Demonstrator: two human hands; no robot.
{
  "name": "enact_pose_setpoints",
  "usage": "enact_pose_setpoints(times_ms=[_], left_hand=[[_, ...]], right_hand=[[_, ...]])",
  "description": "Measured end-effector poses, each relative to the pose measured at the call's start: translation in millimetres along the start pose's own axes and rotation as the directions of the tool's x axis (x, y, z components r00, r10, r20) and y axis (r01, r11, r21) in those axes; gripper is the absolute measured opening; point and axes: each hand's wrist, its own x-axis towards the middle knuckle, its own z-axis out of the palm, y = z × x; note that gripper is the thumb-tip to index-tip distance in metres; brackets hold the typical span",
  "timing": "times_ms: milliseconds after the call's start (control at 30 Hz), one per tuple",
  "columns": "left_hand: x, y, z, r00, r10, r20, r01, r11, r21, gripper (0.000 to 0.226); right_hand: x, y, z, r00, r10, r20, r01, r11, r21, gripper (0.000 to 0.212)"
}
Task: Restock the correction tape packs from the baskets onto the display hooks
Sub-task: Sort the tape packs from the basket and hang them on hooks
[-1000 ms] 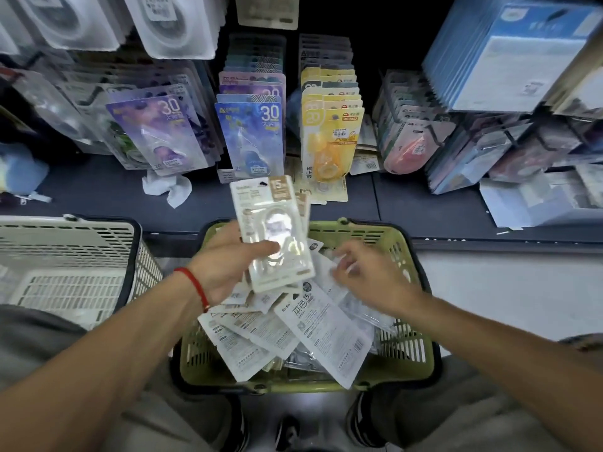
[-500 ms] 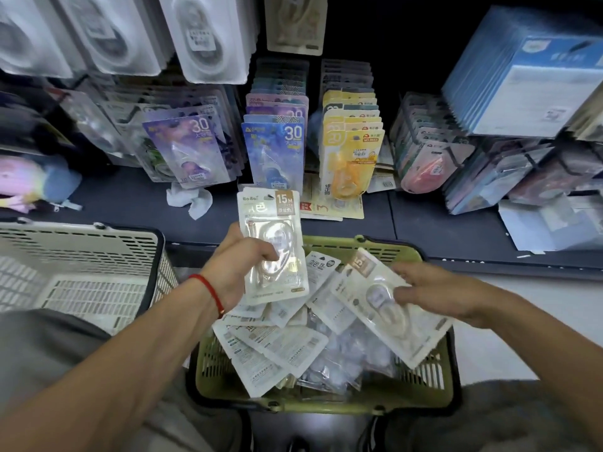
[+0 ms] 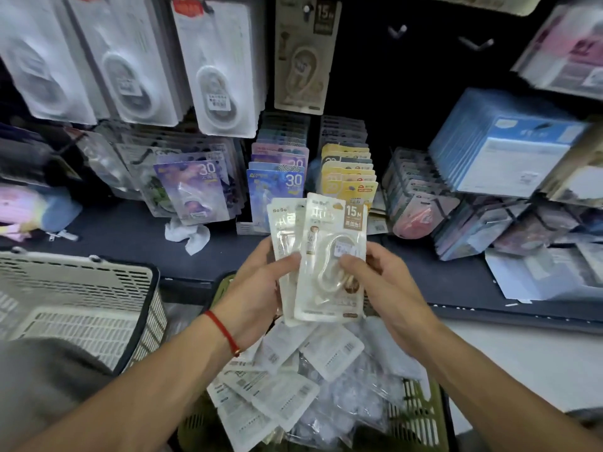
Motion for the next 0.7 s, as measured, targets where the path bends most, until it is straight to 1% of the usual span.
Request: enact_pose_setpoints(times_ms=[67, 167, 233, 300, 367, 500, 533, 600, 700], left_hand=[[-2, 9, 0, 0.997, 0.082, 0.000, -0.082, 0.997, 0.008, 0.031], [0, 27, -1, 0.982, 0.179, -0.067, -0.178, 0.984, 0.016, 0.028], [-1, 44, -3, 0.965, 0.250, -0.074, -0.250, 0.968, 0.004, 0.038], [-1, 62, -6, 0.947, 0.319, -0.038, -0.319, 0.948, 0.014, 0.054], [1, 81, -10, 0.932, 0.363, 0.001, -0.363, 0.932, 0.012, 0.063], [11, 116, -24, 0.901, 0.434, 0.014, -0.433, 0.899, -0.063, 0.062], [11, 121, -27, 0.884, 0.468, -0.004, -0.467, 0.882, -0.057, 0.062], [11, 127, -34, 0.832, 0.549, -0.080, -0.550, 0.835, 0.009, 0.062], [11, 129, -46, 0.744, 0.633, -0.212, -0.628, 0.772, 0.102, 0.047]], right_hand=[[4, -11, 5, 1.000, -0.024, -0.004, 0.024, 0.999, 0.044, 0.014], [11, -31, 13, 0.997, -0.057, 0.044, 0.052, 0.992, 0.119, 0.022], [15, -47, 16, 0.994, -0.096, 0.059, 0.085, 0.982, 0.168, 0.032], [20, -63, 21, 0.987, -0.140, 0.073, 0.123, 0.971, 0.205, 0.039], [26, -80, 27, 0.975, -0.197, 0.103, 0.174, 0.965, 0.194, 0.038], [41, -112, 36, 0.938, -0.320, 0.131, 0.306, 0.944, 0.121, 0.040], [44, -119, 38, 0.929, -0.348, 0.123, 0.337, 0.936, 0.104, 0.040], [50, -131, 41, 0.915, -0.394, 0.089, 0.388, 0.918, 0.079, 0.033], [59, -143, 47, 0.904, -0.426, 0.025, 0.424, 0.904, 0.060, 0.027]])
